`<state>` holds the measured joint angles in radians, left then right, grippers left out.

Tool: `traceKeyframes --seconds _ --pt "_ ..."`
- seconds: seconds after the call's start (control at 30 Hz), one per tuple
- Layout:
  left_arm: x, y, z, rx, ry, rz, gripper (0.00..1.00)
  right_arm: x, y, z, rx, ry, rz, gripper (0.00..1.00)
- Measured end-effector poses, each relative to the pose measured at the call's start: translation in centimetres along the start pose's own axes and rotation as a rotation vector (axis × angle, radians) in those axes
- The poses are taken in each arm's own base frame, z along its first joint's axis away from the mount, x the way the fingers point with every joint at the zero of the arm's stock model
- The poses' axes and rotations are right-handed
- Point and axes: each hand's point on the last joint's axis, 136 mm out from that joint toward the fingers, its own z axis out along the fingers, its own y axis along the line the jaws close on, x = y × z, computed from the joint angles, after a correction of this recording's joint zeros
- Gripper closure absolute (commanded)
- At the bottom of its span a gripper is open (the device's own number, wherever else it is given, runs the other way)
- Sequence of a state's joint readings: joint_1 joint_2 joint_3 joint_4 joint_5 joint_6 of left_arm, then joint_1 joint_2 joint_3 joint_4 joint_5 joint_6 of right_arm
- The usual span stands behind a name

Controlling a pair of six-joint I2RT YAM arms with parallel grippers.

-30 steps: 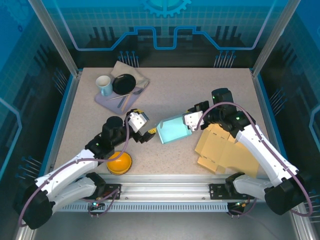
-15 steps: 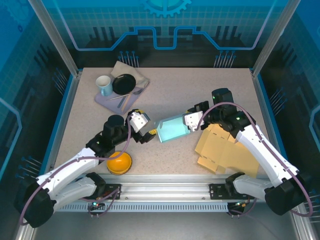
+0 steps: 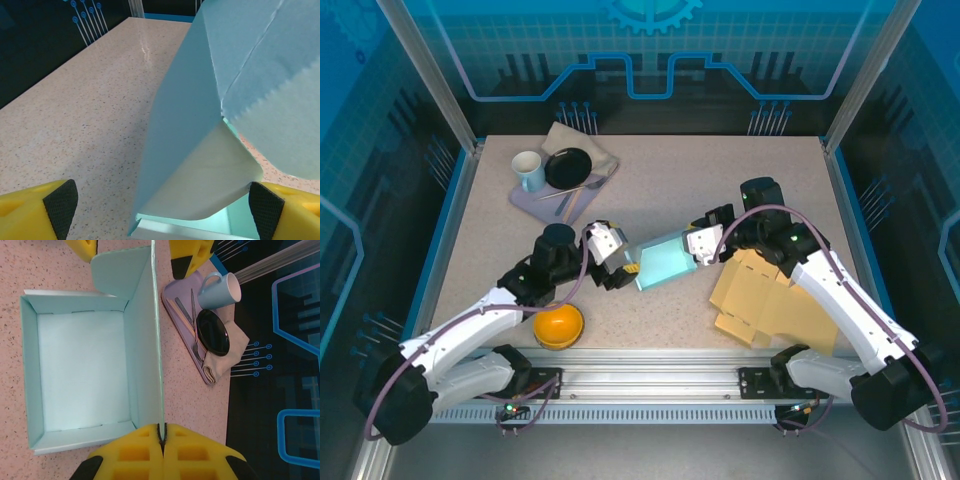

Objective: Fold the paper box

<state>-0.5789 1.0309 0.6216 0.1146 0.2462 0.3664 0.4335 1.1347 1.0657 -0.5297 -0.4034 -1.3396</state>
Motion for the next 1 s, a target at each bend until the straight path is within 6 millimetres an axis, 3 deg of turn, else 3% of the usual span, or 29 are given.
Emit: traceKeyframes --seconds 0.2,0.4,0.67,0.87,1.0 --pt "-0.3 -0.8 0.3 0.055 0.001 -0.003 0.25 -0.6 0.1 0.0 -0.003 -0.022 -0.005 1.00" --pt "-0.7 -2.2 0.6 0.121 0.008 0.003 0.58 -1.0 -0.2 -0.2 -0.003 -0.027 -0.010 1.00" --pt "-0.4 -3.2 0.7 0.157 0.021 0.008 0.86 -0.8 -0.1 0.0 -0.028 -0.020 0.007 1.00" --pt "0.0 -3.8 0.9 0.173 0.039 0.001 0.93 -0.6 0.0 0.2 -0.041 -0.013 0.015 1.00" --pt "0.3 -4.1 1.2 0.180 0.052 -0.010 0.70 -0.7 0.0 0.2 -0.044 -0.013 0.012 1.00"
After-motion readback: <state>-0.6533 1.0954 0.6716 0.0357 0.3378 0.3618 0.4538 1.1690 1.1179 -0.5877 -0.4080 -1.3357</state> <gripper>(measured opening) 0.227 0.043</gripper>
